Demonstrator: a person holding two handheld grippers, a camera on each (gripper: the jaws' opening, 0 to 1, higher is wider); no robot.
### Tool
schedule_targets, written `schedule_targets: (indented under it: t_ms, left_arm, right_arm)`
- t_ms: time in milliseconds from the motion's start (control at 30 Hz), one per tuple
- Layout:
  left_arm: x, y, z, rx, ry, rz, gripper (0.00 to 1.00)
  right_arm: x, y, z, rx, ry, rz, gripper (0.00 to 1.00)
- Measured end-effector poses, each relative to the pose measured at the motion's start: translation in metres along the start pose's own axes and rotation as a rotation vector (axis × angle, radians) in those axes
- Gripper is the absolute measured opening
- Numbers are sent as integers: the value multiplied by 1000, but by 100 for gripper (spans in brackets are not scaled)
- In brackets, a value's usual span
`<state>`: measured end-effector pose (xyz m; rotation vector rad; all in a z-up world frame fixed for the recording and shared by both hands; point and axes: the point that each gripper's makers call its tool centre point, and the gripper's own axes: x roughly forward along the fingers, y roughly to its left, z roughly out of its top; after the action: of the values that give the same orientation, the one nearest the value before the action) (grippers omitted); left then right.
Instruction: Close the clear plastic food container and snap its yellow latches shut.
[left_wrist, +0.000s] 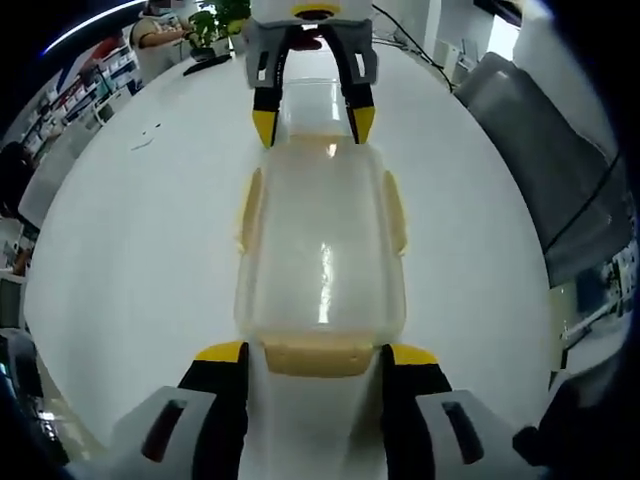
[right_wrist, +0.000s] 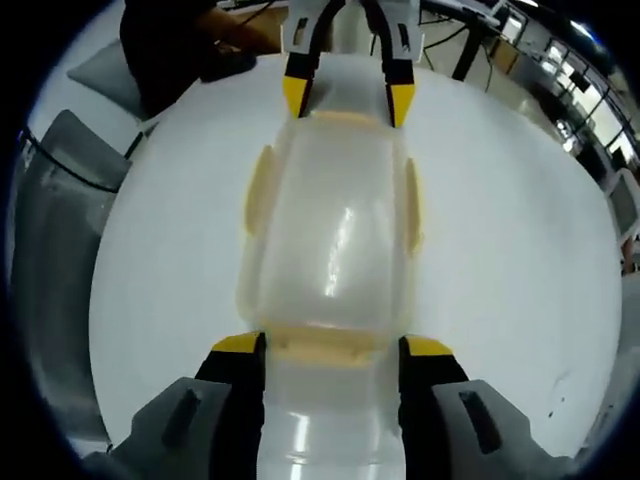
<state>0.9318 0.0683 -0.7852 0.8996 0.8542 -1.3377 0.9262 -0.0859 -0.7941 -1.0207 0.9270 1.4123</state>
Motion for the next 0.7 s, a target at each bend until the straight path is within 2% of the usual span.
schedule_targets:
  t_ms: [200, 333, 700]
  left_arm:
    - [1, 0, 0, -6, -10, -10, 48]
    - [1, -2, 0, 2, -13, -27, 41]
    - [0, -4, 0, 9, -21, -28, 34]
  right_arm:
    - [0, 1, 2, 0, 4, 1, 50]
    - [1, -1, 3, -6, 11, 3, 50]
    - [-1, 2, 4, -10, 17, 6, 48]
